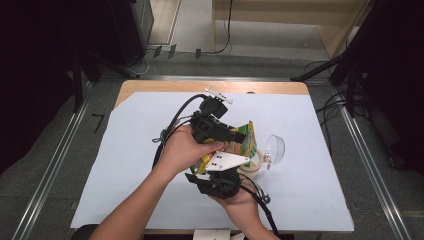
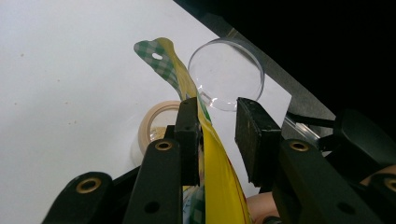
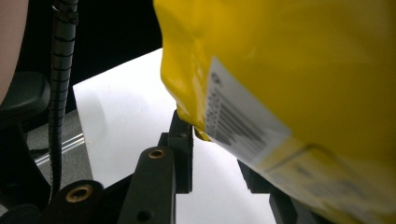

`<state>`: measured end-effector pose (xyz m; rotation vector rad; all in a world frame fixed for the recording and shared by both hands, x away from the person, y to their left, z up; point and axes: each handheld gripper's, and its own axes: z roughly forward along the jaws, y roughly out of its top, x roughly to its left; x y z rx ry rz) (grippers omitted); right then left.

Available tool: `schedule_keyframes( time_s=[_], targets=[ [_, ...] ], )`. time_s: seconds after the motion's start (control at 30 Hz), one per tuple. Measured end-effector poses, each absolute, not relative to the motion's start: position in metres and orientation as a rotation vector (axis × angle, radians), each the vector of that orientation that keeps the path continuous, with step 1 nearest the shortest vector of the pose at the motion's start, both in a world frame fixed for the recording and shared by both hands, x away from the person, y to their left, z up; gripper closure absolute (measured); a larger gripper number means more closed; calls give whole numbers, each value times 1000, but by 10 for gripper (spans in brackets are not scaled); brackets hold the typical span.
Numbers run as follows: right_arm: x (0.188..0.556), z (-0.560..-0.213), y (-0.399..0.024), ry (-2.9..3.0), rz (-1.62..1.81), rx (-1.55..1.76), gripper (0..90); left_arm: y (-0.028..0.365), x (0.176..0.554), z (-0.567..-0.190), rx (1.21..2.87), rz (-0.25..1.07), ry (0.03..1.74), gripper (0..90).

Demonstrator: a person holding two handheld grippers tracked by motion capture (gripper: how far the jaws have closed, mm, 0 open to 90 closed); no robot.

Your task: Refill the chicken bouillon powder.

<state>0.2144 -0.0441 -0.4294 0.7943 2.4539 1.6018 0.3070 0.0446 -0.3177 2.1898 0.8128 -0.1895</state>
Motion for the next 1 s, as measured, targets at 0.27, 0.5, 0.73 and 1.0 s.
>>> schedule_keyframes(
  time_s=[0.27, 0.5, 0.73, 1.0],
  targets=[
    [214, -429, -44, 2456, 1600, 796, 708, 45, 307, -318, 2182, -198, 823, 712],
    [214, -429, -44, 2457, 1598, 795, 711, 45, 308, -318, 2178, -205, 825, 710],
    [214, -428, -44, 2458, 1597, 795, 711, 48, 311, -319, 2167, -225, 841, 719],
    [215, -427, -44, 2453, 1589, 782, 708, 49, 312, -320, 2165, -217, 847, 719]
  ],
)
